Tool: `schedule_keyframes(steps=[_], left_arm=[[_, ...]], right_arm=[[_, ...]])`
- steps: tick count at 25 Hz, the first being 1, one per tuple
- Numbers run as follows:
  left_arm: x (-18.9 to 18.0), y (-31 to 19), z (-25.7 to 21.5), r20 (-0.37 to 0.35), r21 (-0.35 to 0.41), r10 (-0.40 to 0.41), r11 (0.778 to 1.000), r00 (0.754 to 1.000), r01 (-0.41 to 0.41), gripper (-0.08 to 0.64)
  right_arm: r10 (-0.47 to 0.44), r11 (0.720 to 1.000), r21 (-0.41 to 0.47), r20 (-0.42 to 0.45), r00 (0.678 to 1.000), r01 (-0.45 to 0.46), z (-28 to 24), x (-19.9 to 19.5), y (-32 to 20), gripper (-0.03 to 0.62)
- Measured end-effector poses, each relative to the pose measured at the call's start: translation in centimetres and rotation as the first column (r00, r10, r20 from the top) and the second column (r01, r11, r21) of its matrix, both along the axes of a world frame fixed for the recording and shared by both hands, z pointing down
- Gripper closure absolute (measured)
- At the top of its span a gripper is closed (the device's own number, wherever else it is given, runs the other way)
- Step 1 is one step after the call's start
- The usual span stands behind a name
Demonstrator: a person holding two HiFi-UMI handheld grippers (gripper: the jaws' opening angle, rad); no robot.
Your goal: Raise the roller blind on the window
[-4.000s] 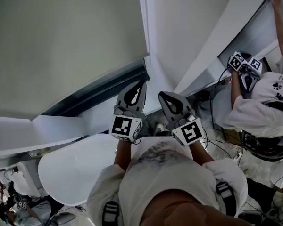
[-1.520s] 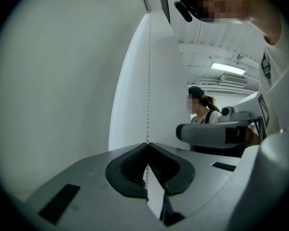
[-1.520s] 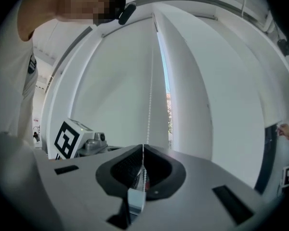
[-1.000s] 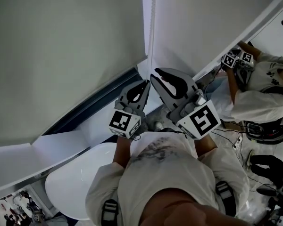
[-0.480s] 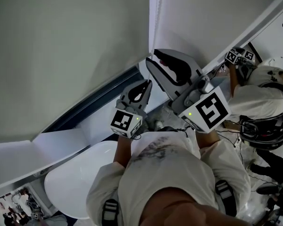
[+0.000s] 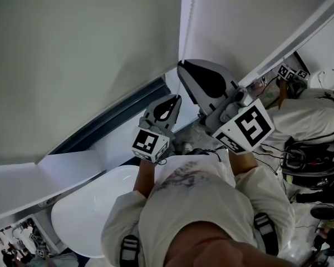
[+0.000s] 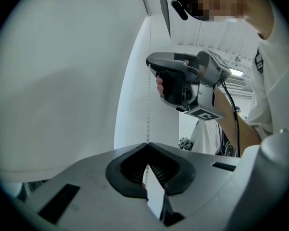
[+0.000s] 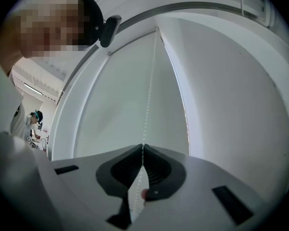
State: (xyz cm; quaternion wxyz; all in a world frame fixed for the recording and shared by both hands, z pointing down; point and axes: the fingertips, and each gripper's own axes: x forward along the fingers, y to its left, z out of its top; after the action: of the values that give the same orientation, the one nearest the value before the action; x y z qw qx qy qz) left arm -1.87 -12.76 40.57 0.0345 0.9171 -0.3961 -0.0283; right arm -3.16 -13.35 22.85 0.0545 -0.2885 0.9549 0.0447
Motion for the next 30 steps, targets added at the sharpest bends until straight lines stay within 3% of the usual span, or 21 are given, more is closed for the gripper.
schedule_keyframes(steps=[6, 16, 30], left_arm=[[0.1, 0.2, 1.0, -0.002, -0.007, 0.001, 1.000, 1.000, -0.001, 0.552], [-0.1, 0.6, 5.4, 0.019, -0.096, -0.012, 0.995, 1.000, 0.014, 0.552], [-0.1, 1.4, 9.8, 0.023, -0.159, -0.006, 0.987, 1.000, 0.010, 0.552]], right_arm=[[0.016, 1.000, 0.005, 0.013, 1.000, -0.016, 1.2, 0.5, 0.3, 0.528], [0.008, 1.000, -0.027, -0.017, 1.000, -0.009, 5.5, 0.0, 0.7, 0.528], [0.016, 0.999, -0.030, -0.036, 0.999, -0.017, 9.7, 0.1, 1.8, 0.528]])
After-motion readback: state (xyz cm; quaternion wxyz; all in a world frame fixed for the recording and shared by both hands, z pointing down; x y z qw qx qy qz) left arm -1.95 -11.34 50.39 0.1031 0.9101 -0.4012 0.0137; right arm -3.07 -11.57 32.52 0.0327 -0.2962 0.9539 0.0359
